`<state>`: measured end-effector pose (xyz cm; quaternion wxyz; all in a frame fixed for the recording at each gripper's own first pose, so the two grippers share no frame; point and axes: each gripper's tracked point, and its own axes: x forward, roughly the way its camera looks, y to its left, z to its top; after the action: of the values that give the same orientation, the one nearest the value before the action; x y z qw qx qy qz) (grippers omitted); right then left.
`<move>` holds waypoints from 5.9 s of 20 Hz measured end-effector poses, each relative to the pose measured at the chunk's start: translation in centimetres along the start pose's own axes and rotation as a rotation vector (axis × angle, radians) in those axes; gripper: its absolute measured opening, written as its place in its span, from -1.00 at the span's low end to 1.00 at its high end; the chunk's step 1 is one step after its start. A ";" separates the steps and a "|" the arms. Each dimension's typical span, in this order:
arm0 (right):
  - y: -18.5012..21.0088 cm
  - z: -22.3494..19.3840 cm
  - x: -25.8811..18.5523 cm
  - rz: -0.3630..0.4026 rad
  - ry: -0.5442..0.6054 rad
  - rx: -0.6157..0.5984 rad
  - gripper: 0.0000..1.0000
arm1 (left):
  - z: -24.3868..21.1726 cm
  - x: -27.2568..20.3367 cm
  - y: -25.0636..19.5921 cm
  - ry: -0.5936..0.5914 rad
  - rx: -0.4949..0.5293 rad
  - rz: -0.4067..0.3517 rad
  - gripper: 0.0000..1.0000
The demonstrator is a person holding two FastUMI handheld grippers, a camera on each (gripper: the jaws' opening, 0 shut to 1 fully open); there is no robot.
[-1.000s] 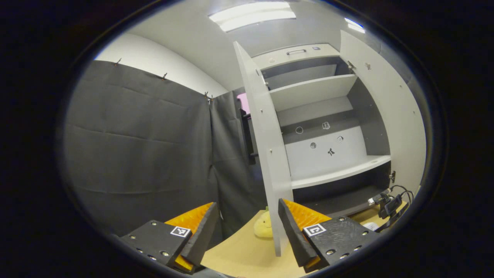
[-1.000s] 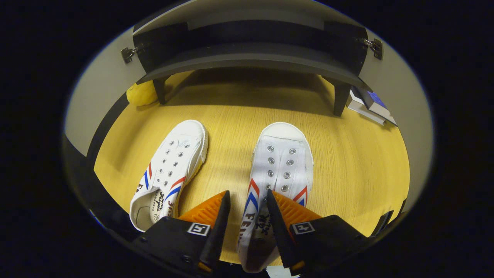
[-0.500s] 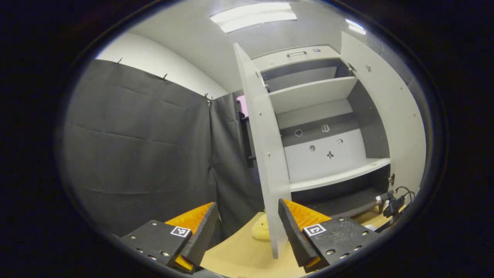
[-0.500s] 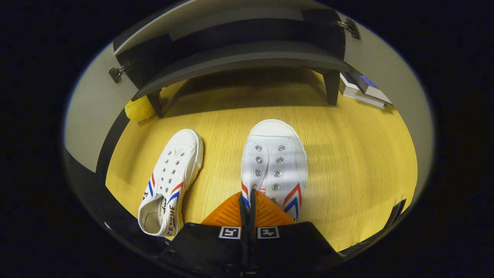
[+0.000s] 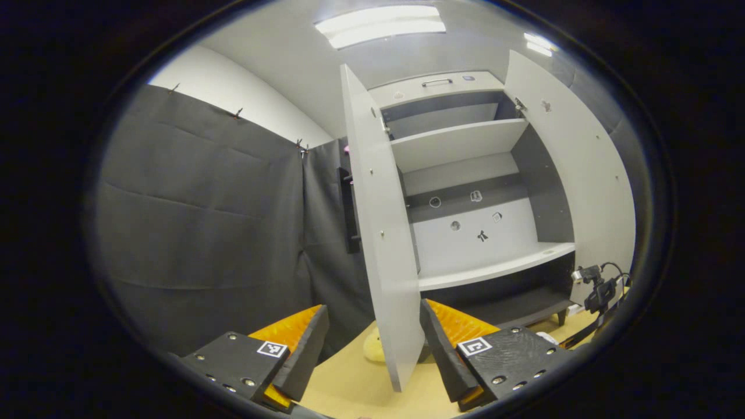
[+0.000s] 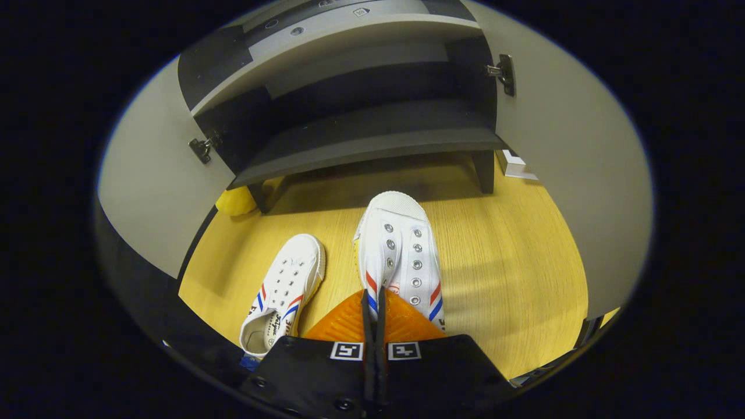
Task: Grab one shoe with the right hand and put it into the shoe cabinet, grab the other shoe with the left hand and put it into the shoe cabinet; then close the right door with the right hand and the left door with the left hand.
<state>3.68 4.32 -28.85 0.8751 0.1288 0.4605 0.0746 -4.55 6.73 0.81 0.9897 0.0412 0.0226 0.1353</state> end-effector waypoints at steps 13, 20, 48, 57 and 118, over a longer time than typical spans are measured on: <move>4.7 11.6 -9.5 0.131 -0.275 0.023 -0.96 | 0.5 -0.3 -0.8 -0.019 -0.020 -0.025 0.82; 7.2 18.0 -13.0 0.172 -0.412 -0.023 -0.97 | 0.2 -0.6 0.2 -0.016 -0.026 0.003 0.80; 5.1 41.7 -7.1 -0.047 -0.592 -0.078 -0.97 | -0.8 -4.1 6.1 0.037 0.020 0.179 0.80; 4.2 42.8 -1.5 -0.130 -0.517 -0.054 -0.96 | -2.2 -4.0 5.3 0.070 0.025 0.148 0.82; -2.0 11.6 -23.6 -0.245 -0.673 -0.272 0.99 | -36.2 -0.9 -20.9 1.044 -0.251 -0.553 0.55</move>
<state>-0.07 -5.28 -4.52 0.9889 -0.0270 0.1453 -0.0166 -1.86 -10.85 -37.07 0.8435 -0.1551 0.4992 -0.1233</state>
